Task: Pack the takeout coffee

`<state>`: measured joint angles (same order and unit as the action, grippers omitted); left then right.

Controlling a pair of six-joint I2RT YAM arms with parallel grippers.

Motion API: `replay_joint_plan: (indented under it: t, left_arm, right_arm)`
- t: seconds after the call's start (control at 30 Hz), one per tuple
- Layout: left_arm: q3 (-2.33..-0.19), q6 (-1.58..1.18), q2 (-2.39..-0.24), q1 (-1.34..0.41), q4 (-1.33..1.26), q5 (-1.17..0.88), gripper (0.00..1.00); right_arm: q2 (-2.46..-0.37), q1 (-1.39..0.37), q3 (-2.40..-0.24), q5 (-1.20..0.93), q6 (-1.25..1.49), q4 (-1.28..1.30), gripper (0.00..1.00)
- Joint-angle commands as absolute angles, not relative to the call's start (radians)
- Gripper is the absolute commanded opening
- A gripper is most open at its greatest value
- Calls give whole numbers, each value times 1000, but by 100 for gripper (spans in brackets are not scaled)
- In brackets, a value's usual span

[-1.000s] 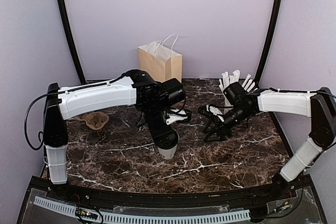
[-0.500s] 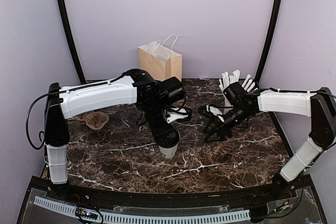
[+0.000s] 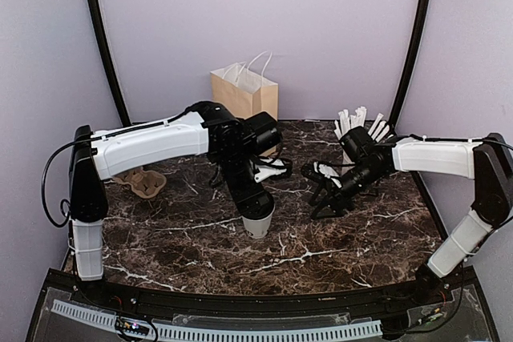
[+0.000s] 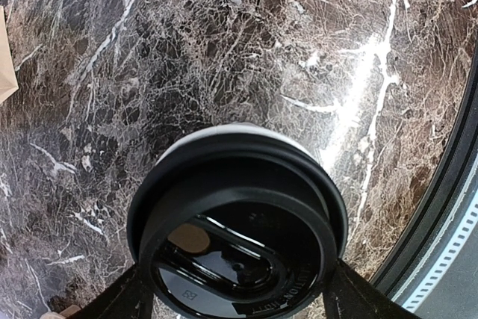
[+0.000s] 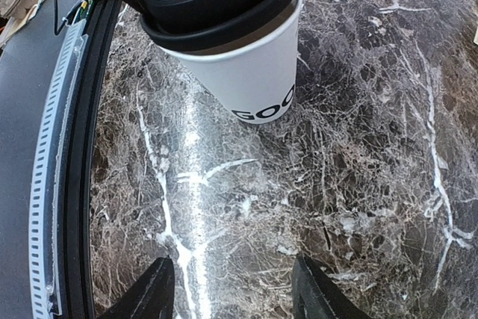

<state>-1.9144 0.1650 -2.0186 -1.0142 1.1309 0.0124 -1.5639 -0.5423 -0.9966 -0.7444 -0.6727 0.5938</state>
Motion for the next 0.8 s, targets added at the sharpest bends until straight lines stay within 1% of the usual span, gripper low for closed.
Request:
replay_joint_plan:
  t: [0.0,0.47,0.77]
  left_arm:
    - [-1939,173,-1994,-1010,1140,-14,80]
    - [-1941,176,-2028,-978,1127,-24,80]
    - [-1954,172,-2034,-974,1133,-92,80]
  right_arm:
    - [-1587,-556,-1017,-762,-683,610,55]
    - [-1589,-564,-1015,-755,-693,614,55]
    - [-1591,-564,-1014,-753,-698,617,55]
